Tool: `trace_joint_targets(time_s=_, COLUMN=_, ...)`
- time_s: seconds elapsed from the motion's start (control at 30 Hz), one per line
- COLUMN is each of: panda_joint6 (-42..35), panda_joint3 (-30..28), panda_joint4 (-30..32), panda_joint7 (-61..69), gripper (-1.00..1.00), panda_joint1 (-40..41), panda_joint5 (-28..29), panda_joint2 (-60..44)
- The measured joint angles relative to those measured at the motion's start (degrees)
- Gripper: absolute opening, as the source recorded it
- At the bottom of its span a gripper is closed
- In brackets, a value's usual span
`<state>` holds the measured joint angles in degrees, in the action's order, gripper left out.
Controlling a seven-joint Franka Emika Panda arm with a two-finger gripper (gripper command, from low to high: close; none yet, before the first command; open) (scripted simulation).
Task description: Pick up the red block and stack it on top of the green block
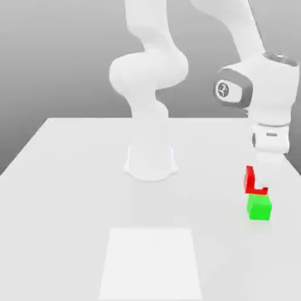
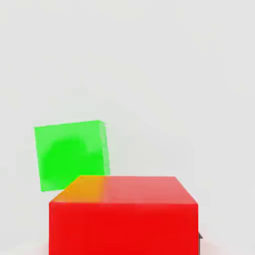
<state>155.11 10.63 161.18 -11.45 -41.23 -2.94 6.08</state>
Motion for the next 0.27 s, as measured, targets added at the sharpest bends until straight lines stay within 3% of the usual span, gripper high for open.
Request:
trace_joint_targets(time_s=0.17, panda_joint6=9.0, panda_joint3=-1.5, panda_joint4=-0.4, panda_joint7=-3.9, gripper=-1.0, panda_joint1=-1.4, panda_joint5=4.7, panda_joint2=-9.5)
trace_joint_targets(time_s=0.2, panda_joint6=10.2, panda_joint3=-1.9, panda_joint4=-0.5, panda_joint7=-4.6, gripper=1.0, panda_joint1=-1.6, panda_joint5=5.7, panda_joint2=-10.8)
trace_joint_targets(time_s=0.27, panda_joint6=10.2, panda_joint3=-1.9, panda_joint4=-0.5, panda_joint7=-4.6, gripper=1.0, panda_joint1=-1.6, panda_joint5=5.7, panda_joint2=-10.8)
